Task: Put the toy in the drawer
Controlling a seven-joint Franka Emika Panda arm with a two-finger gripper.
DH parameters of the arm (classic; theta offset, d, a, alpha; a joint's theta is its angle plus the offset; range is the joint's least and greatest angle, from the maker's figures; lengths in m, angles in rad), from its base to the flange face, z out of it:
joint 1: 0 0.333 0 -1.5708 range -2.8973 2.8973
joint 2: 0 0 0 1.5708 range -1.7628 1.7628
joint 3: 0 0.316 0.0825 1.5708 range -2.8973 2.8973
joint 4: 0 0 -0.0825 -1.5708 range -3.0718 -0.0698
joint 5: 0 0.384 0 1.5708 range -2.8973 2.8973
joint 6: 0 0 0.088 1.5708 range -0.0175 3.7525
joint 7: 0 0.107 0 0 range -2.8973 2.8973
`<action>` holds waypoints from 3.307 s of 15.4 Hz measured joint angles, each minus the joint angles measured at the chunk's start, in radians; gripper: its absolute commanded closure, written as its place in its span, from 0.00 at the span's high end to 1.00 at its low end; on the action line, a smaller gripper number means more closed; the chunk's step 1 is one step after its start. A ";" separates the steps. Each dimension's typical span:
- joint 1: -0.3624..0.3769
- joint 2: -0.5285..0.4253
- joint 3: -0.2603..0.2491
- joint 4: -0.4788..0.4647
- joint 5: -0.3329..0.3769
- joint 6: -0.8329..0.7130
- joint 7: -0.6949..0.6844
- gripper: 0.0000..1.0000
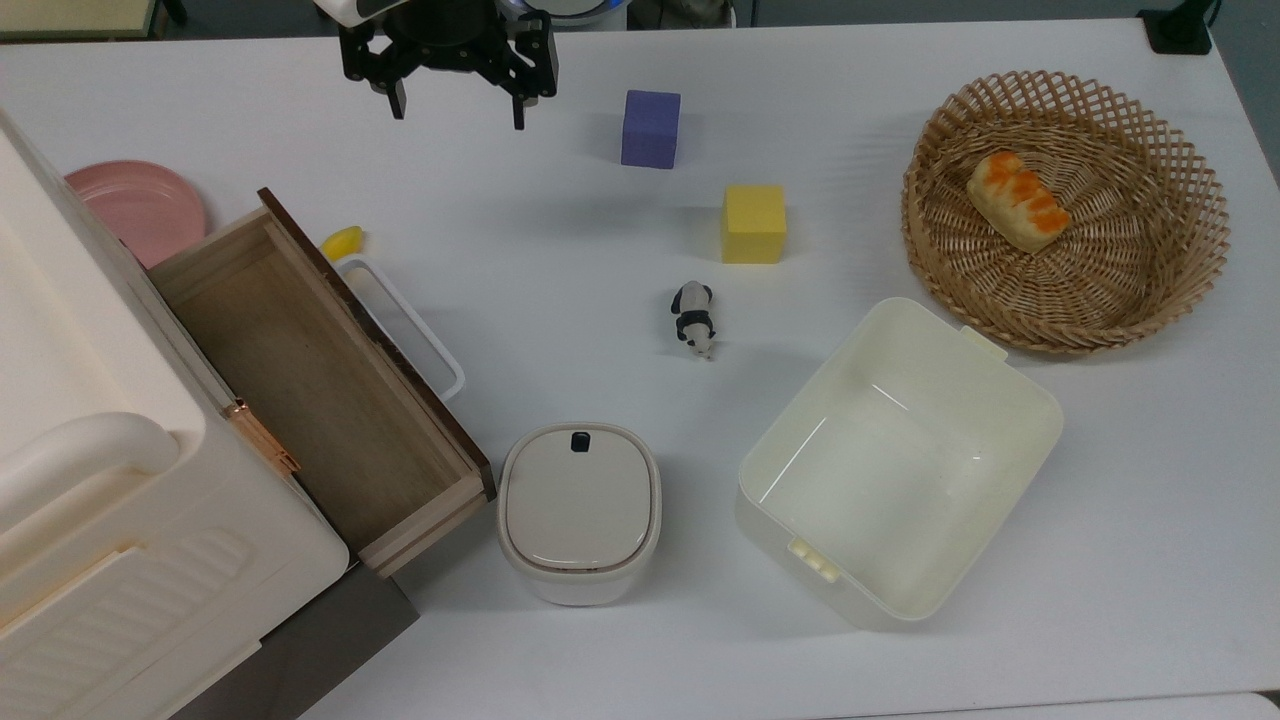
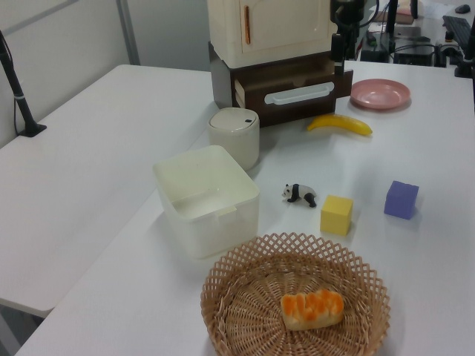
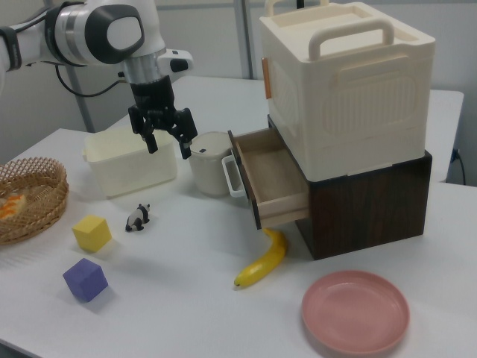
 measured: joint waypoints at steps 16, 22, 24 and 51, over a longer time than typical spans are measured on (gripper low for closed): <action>0.000 -0.003 0.000 -0.008 0.000 -0.023 0.000 1.00; 0.021 0.006 0.009 -0.016 0.000 -0.023 -0.001 1.00; 0.057 0.017 0.010 -0.016 0.001 -0.023 -0.001 1.00; 0.447 0.339 -0.179 -0.013 0.048 0.254 0.000 1.00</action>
